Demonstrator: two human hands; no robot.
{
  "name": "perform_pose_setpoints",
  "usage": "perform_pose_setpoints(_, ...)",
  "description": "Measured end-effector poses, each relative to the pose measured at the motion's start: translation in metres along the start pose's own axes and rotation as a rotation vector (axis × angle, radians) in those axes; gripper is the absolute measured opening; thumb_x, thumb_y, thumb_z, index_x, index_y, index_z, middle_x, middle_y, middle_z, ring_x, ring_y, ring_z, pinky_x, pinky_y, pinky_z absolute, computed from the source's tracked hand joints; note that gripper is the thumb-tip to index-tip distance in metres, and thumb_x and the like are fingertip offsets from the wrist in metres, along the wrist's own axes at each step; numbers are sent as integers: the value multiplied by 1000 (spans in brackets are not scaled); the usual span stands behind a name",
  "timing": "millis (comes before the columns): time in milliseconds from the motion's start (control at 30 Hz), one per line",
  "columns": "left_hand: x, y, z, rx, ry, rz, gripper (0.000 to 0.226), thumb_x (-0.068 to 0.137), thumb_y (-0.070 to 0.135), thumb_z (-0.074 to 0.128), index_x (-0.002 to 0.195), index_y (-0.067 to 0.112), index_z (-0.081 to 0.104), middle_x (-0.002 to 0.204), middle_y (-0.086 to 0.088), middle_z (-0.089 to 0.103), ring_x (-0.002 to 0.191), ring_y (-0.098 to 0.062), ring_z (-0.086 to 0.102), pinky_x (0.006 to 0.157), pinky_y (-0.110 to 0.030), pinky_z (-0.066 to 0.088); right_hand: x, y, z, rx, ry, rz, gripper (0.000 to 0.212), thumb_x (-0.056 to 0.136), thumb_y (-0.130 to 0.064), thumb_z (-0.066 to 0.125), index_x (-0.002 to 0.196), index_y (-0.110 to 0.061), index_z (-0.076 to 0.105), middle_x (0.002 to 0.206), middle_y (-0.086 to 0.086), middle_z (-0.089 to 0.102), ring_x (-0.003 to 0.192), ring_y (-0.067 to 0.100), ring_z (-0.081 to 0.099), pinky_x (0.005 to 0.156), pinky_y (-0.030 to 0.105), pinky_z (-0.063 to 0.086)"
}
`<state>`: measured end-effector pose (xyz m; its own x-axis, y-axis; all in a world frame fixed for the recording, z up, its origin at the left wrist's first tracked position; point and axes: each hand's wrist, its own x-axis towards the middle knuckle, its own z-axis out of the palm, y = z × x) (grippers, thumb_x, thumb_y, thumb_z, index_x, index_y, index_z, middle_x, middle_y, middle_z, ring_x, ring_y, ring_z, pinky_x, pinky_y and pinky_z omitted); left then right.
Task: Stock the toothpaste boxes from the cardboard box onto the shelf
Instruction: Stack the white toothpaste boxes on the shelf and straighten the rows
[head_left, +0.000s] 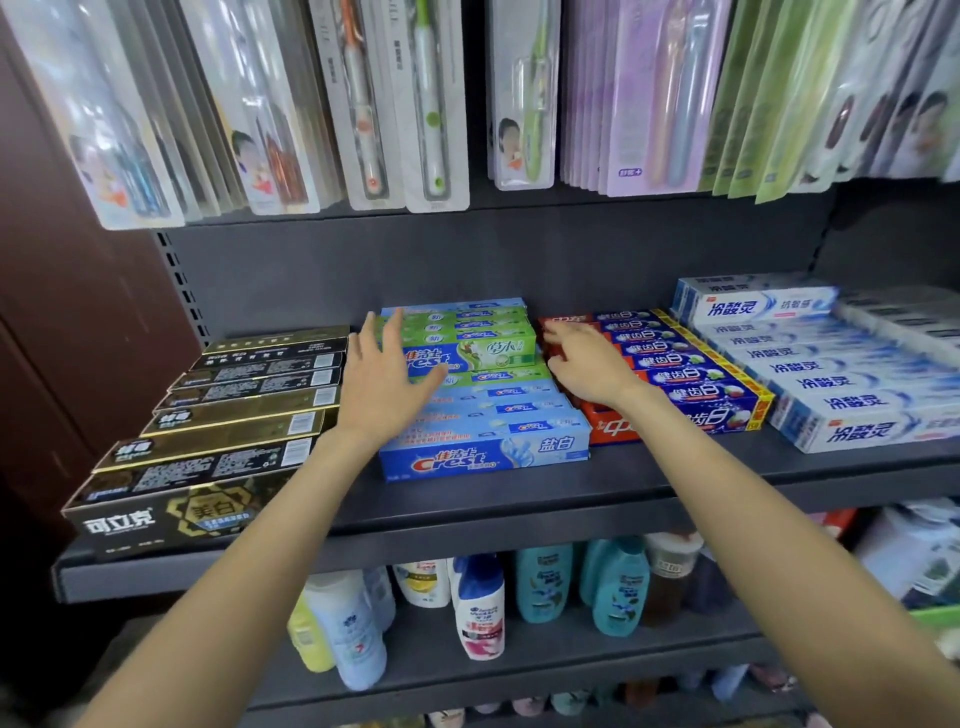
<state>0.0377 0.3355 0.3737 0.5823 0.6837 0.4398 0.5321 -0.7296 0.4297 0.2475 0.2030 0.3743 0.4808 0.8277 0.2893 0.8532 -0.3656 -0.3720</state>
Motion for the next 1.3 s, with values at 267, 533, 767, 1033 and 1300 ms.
perform_pose_setpoints(267, 16, -2, 14, 160, -118, -101, 75, 85, 52, 58, 146, 24, 25, 156, -9, 11, 136, -39, 22, 104, -47, 32, 14, 0, 0, -139, -199, 78, 57, 93, -26, 42, 146, -7, 28, 154, 13, 23, 143, 27, 16, 115, 39, 20)
perform_pose_setpoints(533, 21, -2, 18, 171, -111, -68, 65, 89, 46, 55, 145, 29, 27, 154, -6, 19, 131, -39, 31, 101, -46, 38, 16, 3, 5, -105, -235, 60, 62, 92, -23, 43, 149, -10, 21, 157, 6, 16, 146, 19, 6, 117, 40, 10)
perform_pose_setpoints(767, 24, -4, 20, 69, -87, -132, 71, 87, 49, 57, 145, 19, 28, 155, -14, 12, 135, -38, 28, 105, -46, 34, -2, 7, -6, -118, -37, 38, 50, 91, -14, 43, 139, -6, 38, 140, 6, 49, 139, 22, 24, 111, 38, 24)
perform_pose_setpoints(1033, 31, -1, 18, 15, 5, -135, 58, 86, 43, 62, 131, 13, 40, 138, -12, 38, 117, -32, 48, 90, -38, 44, -17, -2, -6, -201, -74, -8, 46, 95, -20, 40, 139, -7, 40, 140, 0, 49, 140, 18, 21, 112, 36, 18)
perform_pose_setpoints(1300, 29, -5, 20, 108, -26, -94, 57, 90, 45, 54, 139, 22, 37, 146, -11, 30, 124, -36, 40, 96, -42, 41, -18, -6, 1, -80, -136, -10, 49, 96, -20, 42, 142, -4, 36, 149, 5, 38, 141, 17, 23, 113, 31, 20)
